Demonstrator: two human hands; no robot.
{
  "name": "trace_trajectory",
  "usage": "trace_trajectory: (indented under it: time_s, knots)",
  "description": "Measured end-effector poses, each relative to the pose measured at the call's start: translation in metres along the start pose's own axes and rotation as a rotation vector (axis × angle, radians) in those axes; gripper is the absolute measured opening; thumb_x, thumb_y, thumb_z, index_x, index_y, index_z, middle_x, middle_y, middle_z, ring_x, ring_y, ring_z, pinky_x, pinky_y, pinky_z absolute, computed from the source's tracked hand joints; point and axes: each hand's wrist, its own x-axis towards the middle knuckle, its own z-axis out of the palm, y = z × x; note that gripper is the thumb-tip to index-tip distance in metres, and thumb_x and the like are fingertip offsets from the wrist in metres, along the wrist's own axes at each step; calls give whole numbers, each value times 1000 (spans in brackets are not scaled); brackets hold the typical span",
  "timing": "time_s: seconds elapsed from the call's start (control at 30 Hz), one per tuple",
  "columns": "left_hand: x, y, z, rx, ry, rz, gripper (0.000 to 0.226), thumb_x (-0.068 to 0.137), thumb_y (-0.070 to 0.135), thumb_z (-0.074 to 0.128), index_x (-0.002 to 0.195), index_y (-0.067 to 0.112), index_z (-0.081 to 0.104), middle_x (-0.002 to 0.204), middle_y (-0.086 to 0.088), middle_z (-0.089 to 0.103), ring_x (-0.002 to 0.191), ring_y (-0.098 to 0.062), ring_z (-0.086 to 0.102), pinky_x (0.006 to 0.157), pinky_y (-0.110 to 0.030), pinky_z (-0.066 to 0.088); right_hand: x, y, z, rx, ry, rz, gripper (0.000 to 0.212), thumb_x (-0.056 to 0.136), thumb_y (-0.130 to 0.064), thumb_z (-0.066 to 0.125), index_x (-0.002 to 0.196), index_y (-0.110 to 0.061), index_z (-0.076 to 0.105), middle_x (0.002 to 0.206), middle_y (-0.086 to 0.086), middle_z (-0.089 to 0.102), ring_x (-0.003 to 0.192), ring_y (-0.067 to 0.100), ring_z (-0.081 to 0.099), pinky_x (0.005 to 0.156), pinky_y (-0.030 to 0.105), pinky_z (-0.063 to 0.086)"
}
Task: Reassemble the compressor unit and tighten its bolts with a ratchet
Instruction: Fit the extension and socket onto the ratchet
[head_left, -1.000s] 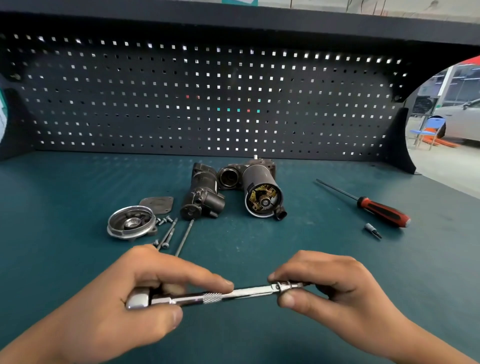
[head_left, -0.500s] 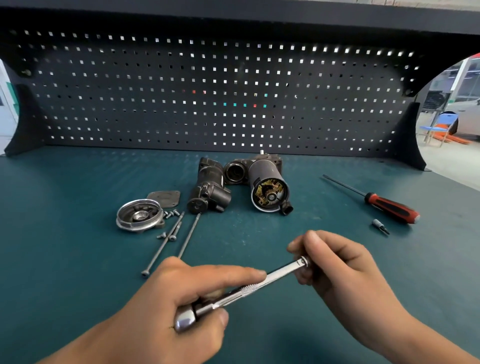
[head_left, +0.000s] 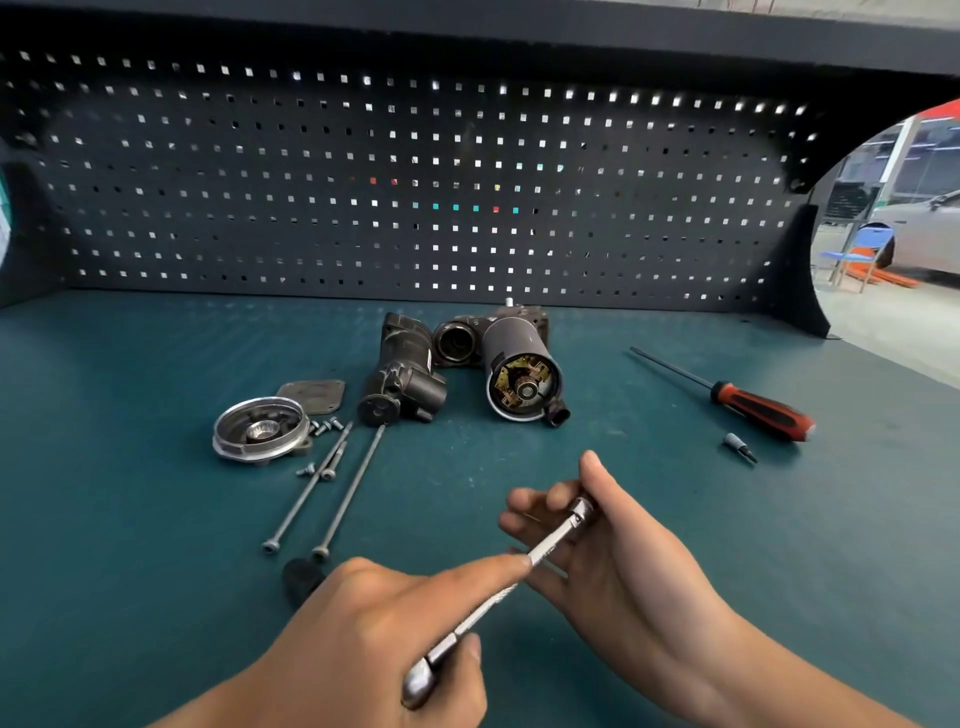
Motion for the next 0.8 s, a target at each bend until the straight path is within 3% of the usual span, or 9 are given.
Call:
trace_trajectory:
  time_s: [0.13, 0.3, 0.47, 0.53, 0.67, 0.8]
  knots:
    - [2, 1, 6, 7, 27, -15, 50, 65, 12, 49, 113, 25, 56, 46, 5, 40, 39, -7, 34, 49, -3, 22, 0, -1, 4, 123, -1, -14, 42, 74, -41, 49, 44, -15, 64, 70, 13, 71, 71, 24, 72, 55, 27, 57]
    - [6, 2, 10, 21, 35, -26, 49, 65, 13, 48, 112, 24, 57, 49, 3, 42, 40, -8, 36, 49, -2, 22, 1, -1, 5, 133, 58, -48, 57, 93, -36, 41, 46, -13, 62, 76, 16, 72, 73, 25, 72, 53, 26, 56]
    - [8, 4, 10, 28, 19, -68, 47, 66, 18, 47, 110, 29, 57, 51, 1, 46, 39, -9, 39, 47, -2, 21, -1, 2, 5, 83, 92, -56, 41, 96, -33, 38, 65, -10, 50, 80, 16, 73, 76, 24, 72, 66, 31, 50]
    - [8, 3, 9, 25, 22, -66, 47, 66, 19, 47, 110, 30, 58, 56, 1, 49, 40, -9, 39, 45, -5, 24, -2, 3, 4, 38, 92, -52, 41, 96, -32, 38, 64, -10, 51, 79, 17, 72, 76, 25, 72, 66, 29, 48]
    - [7, -2, 12, 112, -22, 25, 48, 65, 14, 49, 110, 20, 66, 42, 6, 45, 39, -11, 40, 43, -8, 24, 1, 4, 3, 31, 65, -46, 42, 95, -33, 39, 62, -11, 53, 81, 17, 73, 78, 25, 72, 68, 31, 47]
    - [7, -11, 15, 222, -44, 48, 50, 65, 23, 50, 115, 24, 51, 41, 7, 47, 38, -12, 42, 38, -13, 29, 12, 2, -7, -126, 64, 20, 37, 93, -35, 43, 73, -9, 58, 86, 13, 73, 75, 19, 72, 57, 25, 53]
